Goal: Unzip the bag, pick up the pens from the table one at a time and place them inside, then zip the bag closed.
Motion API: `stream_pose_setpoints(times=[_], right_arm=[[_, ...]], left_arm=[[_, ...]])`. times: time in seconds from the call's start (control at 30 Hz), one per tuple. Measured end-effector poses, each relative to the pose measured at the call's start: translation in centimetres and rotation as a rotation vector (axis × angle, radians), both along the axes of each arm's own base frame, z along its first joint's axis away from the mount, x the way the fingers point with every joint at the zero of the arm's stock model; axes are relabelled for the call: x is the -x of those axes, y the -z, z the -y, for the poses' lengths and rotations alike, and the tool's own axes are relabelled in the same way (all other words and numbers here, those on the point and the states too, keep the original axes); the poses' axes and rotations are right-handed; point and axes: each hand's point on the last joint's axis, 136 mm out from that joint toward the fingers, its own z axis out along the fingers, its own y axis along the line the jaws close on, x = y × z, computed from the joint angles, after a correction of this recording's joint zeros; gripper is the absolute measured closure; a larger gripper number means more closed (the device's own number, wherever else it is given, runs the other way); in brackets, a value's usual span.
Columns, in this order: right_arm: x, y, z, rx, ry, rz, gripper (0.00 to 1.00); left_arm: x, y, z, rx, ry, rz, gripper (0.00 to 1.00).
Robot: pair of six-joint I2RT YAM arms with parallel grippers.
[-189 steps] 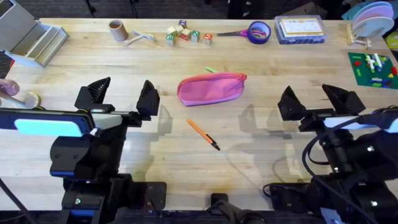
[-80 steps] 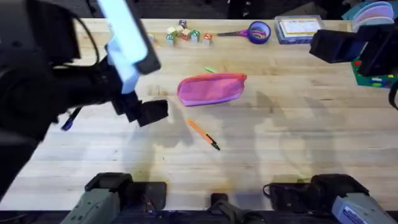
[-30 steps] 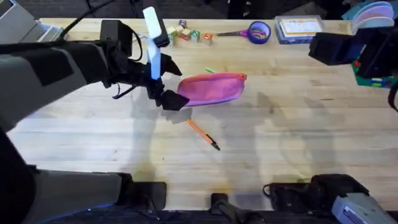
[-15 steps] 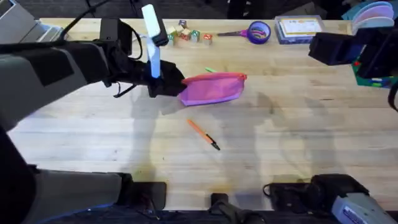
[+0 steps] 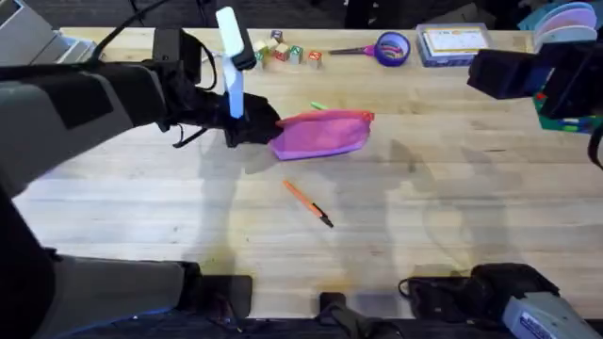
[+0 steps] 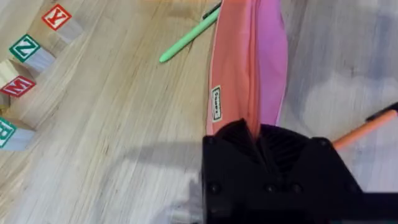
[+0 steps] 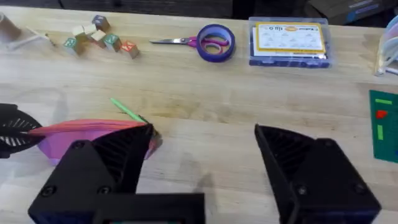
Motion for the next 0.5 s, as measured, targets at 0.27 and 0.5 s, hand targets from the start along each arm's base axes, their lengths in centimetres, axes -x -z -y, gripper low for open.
stream_pose_setpoints(times=[0.27, 0.5], right_arm=[[0.1, 0.2, -0.4, -0.098, 0.025, -0.020, 0.003], [-0.5, 3.2, -3.4, -0.215, -0.106, -0.175, 0.004]], left_arm=[[0.0, 0.0, 0.0, 0.000, 0.000, 0.000, 0.958], [0.0, 0.0, 0.0, 0.000, 0.000, 0.000, 0.958]])
